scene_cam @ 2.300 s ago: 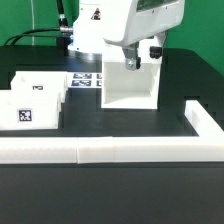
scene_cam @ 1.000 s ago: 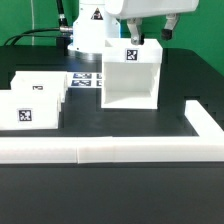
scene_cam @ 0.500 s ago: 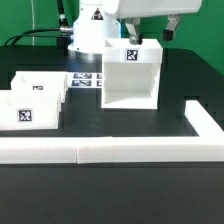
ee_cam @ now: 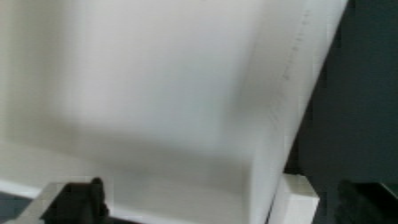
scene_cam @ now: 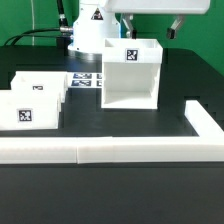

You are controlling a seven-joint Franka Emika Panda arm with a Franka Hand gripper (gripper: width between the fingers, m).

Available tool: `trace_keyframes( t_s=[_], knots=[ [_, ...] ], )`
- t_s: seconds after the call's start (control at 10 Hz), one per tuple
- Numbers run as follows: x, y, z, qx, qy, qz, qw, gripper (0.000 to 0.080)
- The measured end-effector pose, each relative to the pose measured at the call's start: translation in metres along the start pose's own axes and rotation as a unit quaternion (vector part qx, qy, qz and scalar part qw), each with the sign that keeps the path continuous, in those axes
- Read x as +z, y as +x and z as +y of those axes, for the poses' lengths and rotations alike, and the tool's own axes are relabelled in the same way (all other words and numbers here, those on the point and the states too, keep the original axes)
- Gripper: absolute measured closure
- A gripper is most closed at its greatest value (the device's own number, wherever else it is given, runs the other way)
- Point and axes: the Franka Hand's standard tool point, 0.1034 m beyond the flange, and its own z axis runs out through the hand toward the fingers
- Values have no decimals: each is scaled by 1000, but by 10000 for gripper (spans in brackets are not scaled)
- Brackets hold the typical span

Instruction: Assemble drawer

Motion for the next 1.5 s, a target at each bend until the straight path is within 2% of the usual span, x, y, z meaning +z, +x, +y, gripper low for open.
trace_keyframes(
  t_s=[0.3, 0.4, 0.7, 1.0, 1.3, 1.4, 1.5],
  knots=[
    [1, 0, -1, 11, 3, 0, 1000, 150],
    [4, -3, -2, 54, 13, 5, 998, 150],
    [15, -13, -12, 133, 27, 3, 991, 150],
    [25, -24, -14, 138, 28, -6, 990, 150],
    [25, -24, -15, 138, 29, -6, 990, 551],
    [25, -24, -15, 138, 29, -6, 990, 551],
    [25, -24, -15, 138, 29, -6, 990, 724]
  ],
)
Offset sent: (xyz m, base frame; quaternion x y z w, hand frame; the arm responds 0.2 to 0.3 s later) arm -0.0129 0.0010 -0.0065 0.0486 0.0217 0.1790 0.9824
